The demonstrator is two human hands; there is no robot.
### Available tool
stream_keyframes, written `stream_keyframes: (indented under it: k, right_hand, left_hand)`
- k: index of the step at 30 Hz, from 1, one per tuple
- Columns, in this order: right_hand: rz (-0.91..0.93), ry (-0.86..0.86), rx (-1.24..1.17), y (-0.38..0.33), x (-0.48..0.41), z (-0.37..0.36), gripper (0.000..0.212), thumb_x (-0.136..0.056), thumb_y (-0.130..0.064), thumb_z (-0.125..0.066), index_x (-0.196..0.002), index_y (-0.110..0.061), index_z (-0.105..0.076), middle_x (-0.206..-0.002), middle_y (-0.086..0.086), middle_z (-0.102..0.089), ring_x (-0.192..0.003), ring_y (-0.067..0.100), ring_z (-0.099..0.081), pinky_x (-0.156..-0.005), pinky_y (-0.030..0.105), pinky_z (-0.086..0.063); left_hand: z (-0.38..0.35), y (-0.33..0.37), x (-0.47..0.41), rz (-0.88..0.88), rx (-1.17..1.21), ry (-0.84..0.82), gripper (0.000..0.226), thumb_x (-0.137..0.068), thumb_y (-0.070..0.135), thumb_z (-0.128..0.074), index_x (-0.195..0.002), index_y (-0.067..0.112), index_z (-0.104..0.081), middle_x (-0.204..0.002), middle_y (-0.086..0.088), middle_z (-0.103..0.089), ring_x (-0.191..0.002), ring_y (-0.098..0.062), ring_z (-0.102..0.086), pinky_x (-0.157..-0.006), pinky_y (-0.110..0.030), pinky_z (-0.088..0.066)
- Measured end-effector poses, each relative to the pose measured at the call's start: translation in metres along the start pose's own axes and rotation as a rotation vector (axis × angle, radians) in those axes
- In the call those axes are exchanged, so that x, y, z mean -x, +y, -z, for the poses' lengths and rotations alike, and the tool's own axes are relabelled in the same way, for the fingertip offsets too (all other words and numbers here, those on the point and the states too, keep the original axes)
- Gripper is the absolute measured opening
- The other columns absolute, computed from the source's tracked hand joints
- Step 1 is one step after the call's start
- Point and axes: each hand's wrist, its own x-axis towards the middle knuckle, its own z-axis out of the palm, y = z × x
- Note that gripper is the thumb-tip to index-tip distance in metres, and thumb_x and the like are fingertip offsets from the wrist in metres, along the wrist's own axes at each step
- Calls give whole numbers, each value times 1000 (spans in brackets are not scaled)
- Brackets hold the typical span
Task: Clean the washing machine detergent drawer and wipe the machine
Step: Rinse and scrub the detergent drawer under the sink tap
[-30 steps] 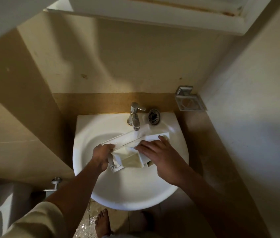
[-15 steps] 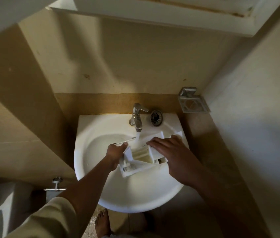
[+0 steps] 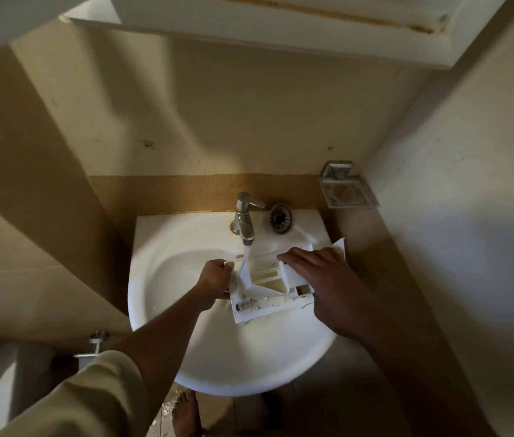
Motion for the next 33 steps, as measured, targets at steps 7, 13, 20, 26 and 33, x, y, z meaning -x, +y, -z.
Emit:
stream_keyframes:
  k: [7, 13, 20, 26, 33]
  right_hand:
    - [107, 49, 35, -29, -5, -27, 93, -56, 8, -60, -143, -24, -46, -143, -5, -49, -117, 19, -45, -109, 41, -34]
    - [135, 77, 12, -54, -4, -46, 89, -57, 3, -62, -141, -22, -48, -140, -4, -50, -110, 18, -50, -104, 33, -28]
    - [185, 12, -109, -46, -17, -44, 91, -69, 16, -55, -148, -24, -37, -148, -5, -40, -133, 16, -39, -122, 42, -9]
    - [13, 161, -263, -34, 1, -54, 78, -76, 8, -65, -144, -23, -42, -155, -8, -29, -148, 11, -21, -116, 29, -29]
    - [-580, 415, -650, -36, 26, -70, 90, -77, 12, -63, -150, -31, -32, -164, -2, -10, -150, 11, -10, -108, 9, -24]
  left_hand:
    - [26, -18, 2, -26, 174, 178, 36, -104, 31, -54, -89, 1, -68, -88, -19, -68, -81, -34, -65, -79, -48, -58]
    - [50, -31, 5, -130, 298, 316, 29, -102, 29, -58, -93, 5, -72, -80, -10, -69, -69, -22, -62, -63, -29, -52]
    - [70, -43, 3, -121, 313, 372, 28, -79, 35, -84, -80, 8, -74, -79, -10, -72, -75, -28, -66, -76, -41, -55]
    - [69, -39, 9, -165, 201, 417, 35, -81, 48, -79, -82, 13, -75, -71, -8, -73, -70, -30, -68, -69, -37, -53]
    - [62, -28, 29, -200, 193, 467, 32, -90, 40, -73, -91, 9, -71, -65, -11, -65, -61, -27, -60, -64, -30, -48]
